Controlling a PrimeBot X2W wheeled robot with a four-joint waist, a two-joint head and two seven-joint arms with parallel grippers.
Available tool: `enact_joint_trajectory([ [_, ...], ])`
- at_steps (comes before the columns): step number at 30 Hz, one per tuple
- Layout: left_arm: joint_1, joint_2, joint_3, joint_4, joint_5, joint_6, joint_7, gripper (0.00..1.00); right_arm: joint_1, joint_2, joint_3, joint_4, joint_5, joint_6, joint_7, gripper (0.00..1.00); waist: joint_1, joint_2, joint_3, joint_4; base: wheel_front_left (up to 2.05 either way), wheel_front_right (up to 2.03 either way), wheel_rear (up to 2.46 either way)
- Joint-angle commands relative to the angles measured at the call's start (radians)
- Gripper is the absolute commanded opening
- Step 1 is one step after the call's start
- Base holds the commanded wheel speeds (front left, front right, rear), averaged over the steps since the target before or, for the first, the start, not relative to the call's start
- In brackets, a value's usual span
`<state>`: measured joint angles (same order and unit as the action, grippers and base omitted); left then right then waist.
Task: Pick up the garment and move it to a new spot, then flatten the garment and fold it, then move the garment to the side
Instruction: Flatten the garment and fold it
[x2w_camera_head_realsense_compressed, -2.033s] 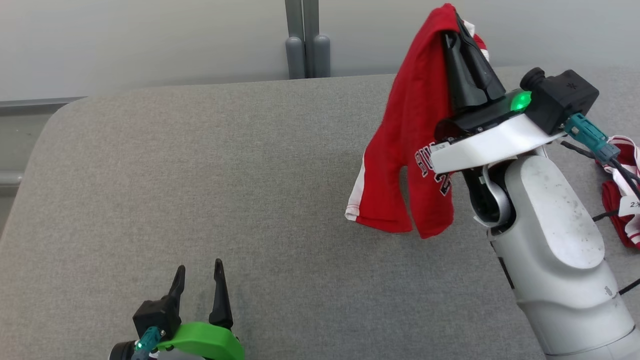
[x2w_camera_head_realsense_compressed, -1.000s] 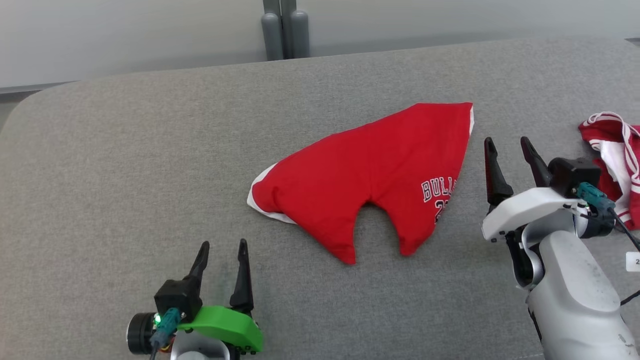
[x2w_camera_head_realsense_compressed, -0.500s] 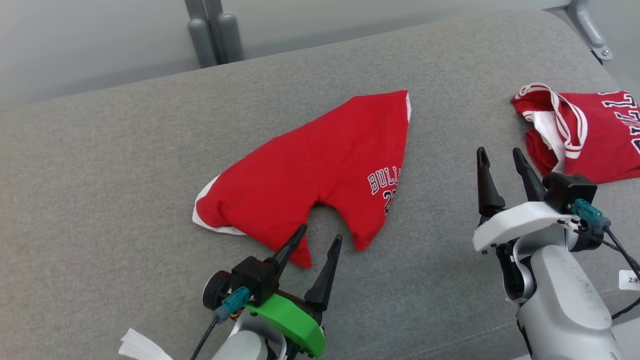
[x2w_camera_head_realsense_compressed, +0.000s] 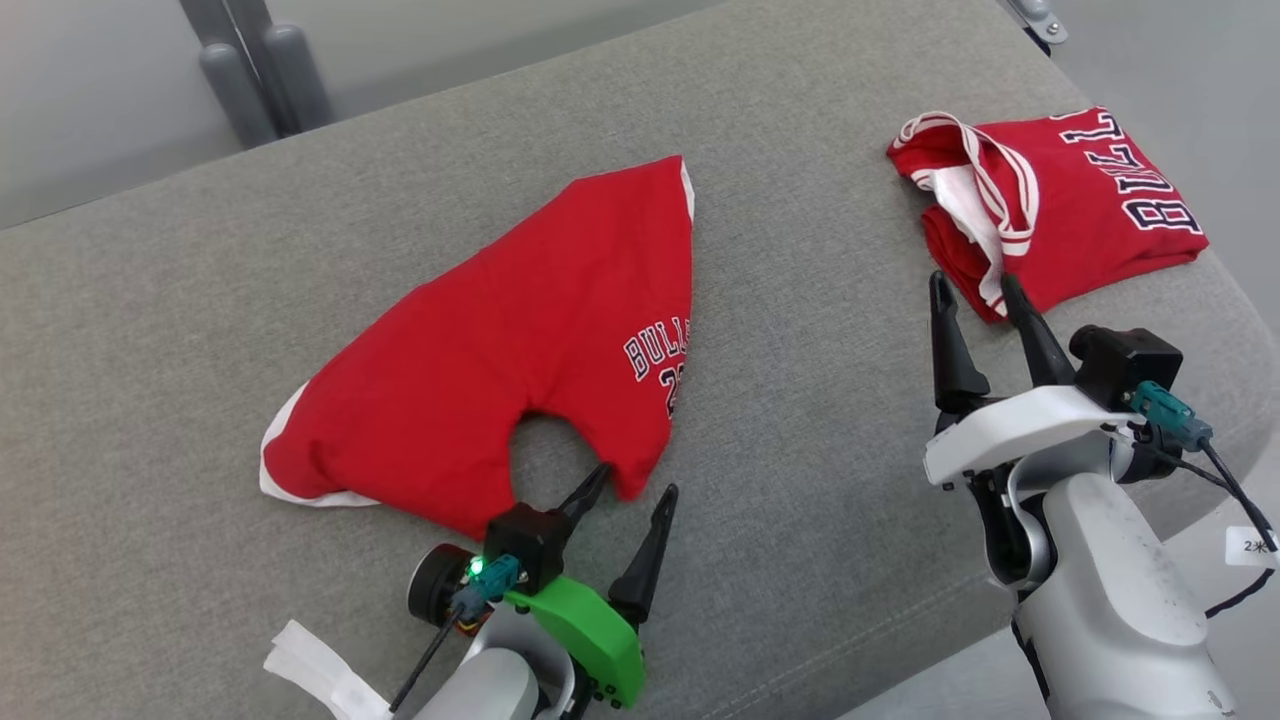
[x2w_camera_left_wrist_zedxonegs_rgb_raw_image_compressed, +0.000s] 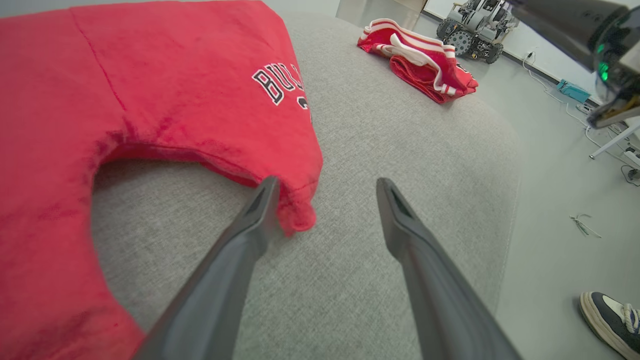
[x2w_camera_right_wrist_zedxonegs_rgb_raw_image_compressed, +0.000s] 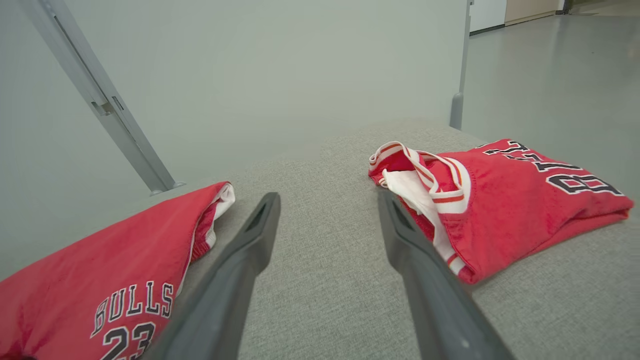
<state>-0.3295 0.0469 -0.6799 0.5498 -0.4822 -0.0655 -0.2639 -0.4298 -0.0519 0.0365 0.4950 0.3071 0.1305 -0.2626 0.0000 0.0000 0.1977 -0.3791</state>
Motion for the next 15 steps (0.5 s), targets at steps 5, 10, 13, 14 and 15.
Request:
enact_joint_trajectory([
  [5,-0.039,0.007,0.006,0.064,0.011,0.061,0.000,1.00,-0.010,0.000,0.010,-0.016,0.021,0.000,-0.003,1.00,0.0000,0.0000,0.035,-0.046,0.00,0.00,0.00],
  [10,-0.053,0.007,0.003,0.072,0.004,0.081,0.000,1.00,-0.010,0.001,0.008,-0.015,0.026,0.000,-0.003,1.00,0.0000,0.0000,0.043,-0.055,0.00,0.00,0.00],
  [13,-0.055,0.007,0.000,0.058,0.005,0.065,0.000,0.00,-0.009,0.001,0.005,-0.016,0.028,0.000,-0.003,1.00,0.0000,0.0000,0.044,-0.055,0.00,0.00,0.00],
  [14,-0.055,0.007,0.000,0.052,0.005,0.059,0.000,0.00,-0.009,0.001,0.003,-0.014,0.028,0.000,-0.003,1.00,0.0000,0.0000,0.043,-0.054,0.00,0.00,0.00],
  [15,-0.057,0.007,0.004,0.043,0.006,0.058,0.000,0.00,-0.010,0.001,0.001,-0.012,0.027,0.000,-0.003,1.00,0.0000,0.0000,0.043,-0.053,0.00,0.00,0.00],
])
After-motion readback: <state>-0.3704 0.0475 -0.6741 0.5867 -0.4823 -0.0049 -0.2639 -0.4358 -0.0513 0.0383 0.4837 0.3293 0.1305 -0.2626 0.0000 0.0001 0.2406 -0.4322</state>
